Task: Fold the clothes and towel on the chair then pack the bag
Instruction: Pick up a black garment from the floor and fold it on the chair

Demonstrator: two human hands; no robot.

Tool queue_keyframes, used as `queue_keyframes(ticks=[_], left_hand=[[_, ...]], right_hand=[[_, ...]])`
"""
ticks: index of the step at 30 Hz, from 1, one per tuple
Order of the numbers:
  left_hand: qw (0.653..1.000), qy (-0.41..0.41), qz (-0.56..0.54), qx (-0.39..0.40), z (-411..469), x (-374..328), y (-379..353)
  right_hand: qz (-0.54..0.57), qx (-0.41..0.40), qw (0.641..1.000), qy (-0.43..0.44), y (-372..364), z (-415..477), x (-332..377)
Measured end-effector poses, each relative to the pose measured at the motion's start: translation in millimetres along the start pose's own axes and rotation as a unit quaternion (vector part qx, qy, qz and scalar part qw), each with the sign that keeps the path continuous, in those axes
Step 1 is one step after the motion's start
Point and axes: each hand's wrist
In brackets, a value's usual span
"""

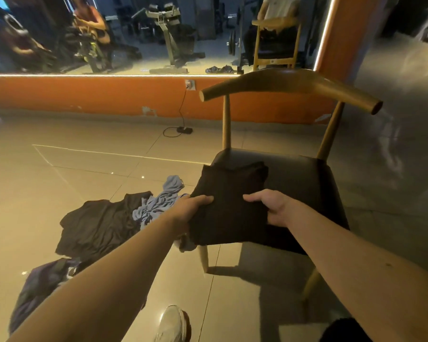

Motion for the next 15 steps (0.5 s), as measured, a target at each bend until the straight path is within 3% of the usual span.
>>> queue_keyframes(ticks=[5, 15], left_hand=[[0.997, 0.001, -0.065, -0.035, -39.3, 29.4, 51.1], [0.977, 0.005, -0.169, -0.134, -75.3, 107.6, 203.3]], right_hand=[[0.005, 0.040, 0.999, 0.013, -62.3, -18.9, -16.4], [-0.005, 0.067, 0.997, -0.044, -252.3, 4.1, -56.8]])
Point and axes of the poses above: each hand's wrist, its own z-axis towards the middle knuckle, its own y-axis out of the back of the hand, x = y × z, and after that the axes turned 5 degrees about -z, right-handed
